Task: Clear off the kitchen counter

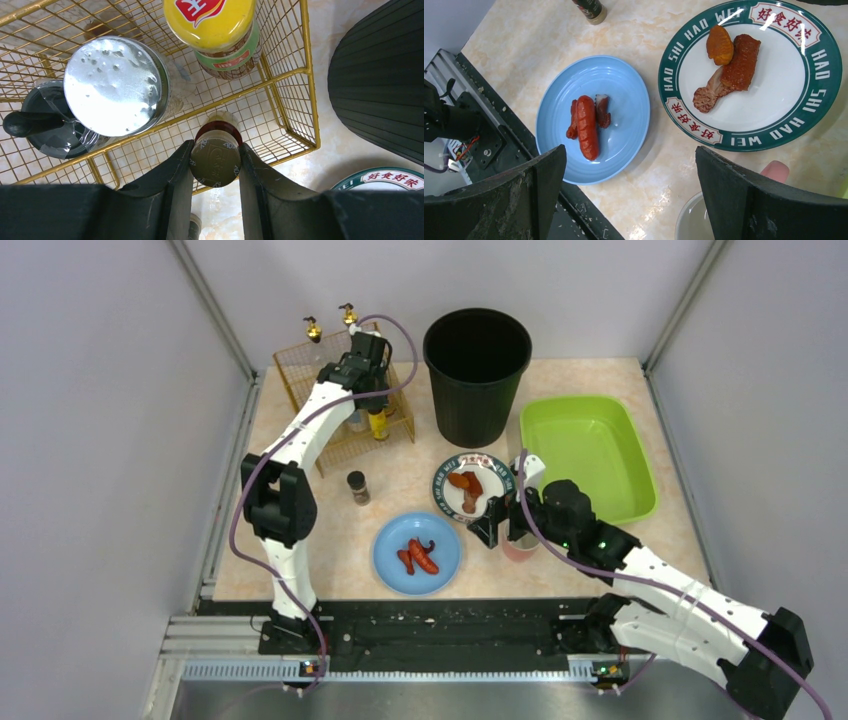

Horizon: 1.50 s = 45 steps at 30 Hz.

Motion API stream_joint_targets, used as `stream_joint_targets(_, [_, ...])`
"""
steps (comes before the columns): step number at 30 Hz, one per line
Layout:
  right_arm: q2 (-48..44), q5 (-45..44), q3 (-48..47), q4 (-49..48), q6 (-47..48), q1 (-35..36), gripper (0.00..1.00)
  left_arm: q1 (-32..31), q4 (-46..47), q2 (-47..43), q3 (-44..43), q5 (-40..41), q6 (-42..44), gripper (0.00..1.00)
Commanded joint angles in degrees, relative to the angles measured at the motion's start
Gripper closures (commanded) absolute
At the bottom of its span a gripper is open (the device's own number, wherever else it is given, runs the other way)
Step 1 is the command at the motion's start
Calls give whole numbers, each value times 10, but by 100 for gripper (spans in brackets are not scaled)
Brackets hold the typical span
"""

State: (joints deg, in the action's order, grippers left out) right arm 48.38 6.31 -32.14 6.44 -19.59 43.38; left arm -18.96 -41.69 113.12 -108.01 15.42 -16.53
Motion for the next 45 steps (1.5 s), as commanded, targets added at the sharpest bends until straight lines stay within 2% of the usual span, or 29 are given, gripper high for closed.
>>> stream_joint_targets(1, [-12,-3,1,-19,2,1,1,-2,21,-7,-23,0,-1,86])
stream_joint_targets(9, [-13,-4,5,-21,1,2,1,-2,27,-18,-10,-24,-1,55])
stream_joint_targets(18, [-18,-4,6,-21,1,2,1,-2,22,-53,-7,-40,9,30])
stream_joint_targets(22, [-18,-3,6,-22,0,2,1,-1,21,-87,7,-48,13,28])
stream_joint_targets(27, [-17,-1,7,-25,0,2,1,-3,38,-155,69,-53,5,23])
stream_joint_targets(29, [-17,0,7,-26,0,2,1,-5,45,-180,97,-53,1,17])
stream_joint_targets(35, [-20,0,6,-24,0,2,1,-14,53,-256,185,-40,-13,10])
stream_joint_targets(37, [-21,1,6,-25,0,2,1,-20,60,-284,221,-38,-18,2])
stream_joint_targets(45, [-20,8,5,-26,-2,2,1,-40,59,-380,338,-13,-38,1])
